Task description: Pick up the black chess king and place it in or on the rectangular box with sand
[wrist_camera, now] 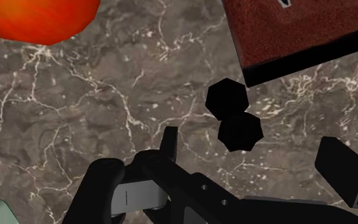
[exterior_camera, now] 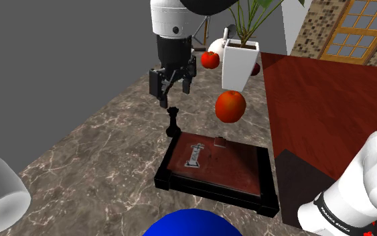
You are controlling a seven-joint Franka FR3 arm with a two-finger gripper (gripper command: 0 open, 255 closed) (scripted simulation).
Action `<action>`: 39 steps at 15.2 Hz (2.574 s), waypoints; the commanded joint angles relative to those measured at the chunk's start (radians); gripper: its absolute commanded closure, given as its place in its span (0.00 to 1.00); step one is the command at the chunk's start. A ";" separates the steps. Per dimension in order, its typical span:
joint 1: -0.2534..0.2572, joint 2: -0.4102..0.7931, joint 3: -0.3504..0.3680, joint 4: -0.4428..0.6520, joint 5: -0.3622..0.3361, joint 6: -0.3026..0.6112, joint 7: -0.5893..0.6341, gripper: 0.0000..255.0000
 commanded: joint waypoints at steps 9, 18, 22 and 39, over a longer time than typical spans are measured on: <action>0.006 0.027 0.008 -0.076 -0.008 0.105 0.011 0.00; 0.006 0.027 0.008 -0.076 -0.008 0.104 0.011 1.00; 0.006 0.029 0.008 -0.074 -0.009 0.104 0.011 1.00; 0.006 0.031 0.008 0.116 -0.010 -0.085 0.011 1.00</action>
